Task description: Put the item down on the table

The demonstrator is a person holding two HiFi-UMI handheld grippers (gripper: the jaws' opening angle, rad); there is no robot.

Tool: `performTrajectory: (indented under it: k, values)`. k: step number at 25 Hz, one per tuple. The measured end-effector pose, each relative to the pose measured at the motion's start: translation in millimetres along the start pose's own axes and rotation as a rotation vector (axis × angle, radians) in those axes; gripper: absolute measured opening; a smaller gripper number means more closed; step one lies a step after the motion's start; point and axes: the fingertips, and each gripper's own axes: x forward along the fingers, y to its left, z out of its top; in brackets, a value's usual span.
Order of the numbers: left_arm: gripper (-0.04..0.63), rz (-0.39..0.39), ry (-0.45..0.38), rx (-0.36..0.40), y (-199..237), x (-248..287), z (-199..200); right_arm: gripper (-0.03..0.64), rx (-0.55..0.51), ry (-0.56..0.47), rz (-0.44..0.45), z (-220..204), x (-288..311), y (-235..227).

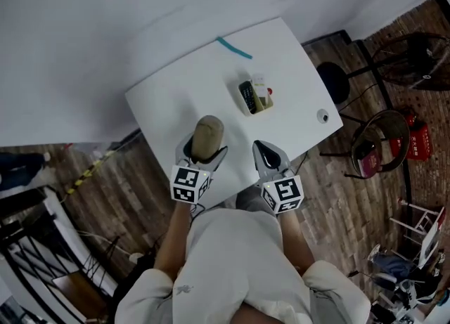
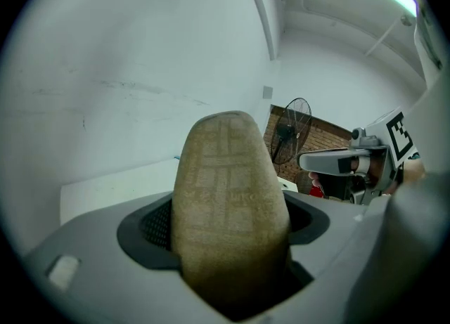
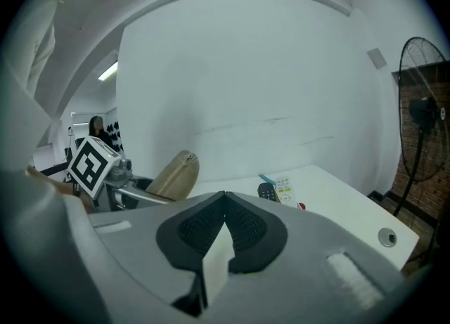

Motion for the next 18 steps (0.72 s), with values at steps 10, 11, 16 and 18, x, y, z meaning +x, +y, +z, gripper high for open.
performTrajectory:
  k: [10,11,16,18]
  values:
    - [0.430,0.071,0.115,-0.023,19.2,50.5,-30.7,0.003,0.038,0.084,0.071,-26.3,38.8,-27.3]
    - [0.430,0.077,0.126,-0.025,20.3,54.2,-33.9,0.003,0.041,0.093,0.074,-29.2,40.9,-30.4]
    - [0.431,0.101,0.170,-0.035,25.5,70.3,-49.2,0.003,0.051,0.134,0.085,-43.5,50.0,-44.2]
    - [0.432,0.110,0.193,-0.035,28.3,76.8,-57.8,0.003,0.056,0.150,0.087,-49.9,53.4,-48.6]
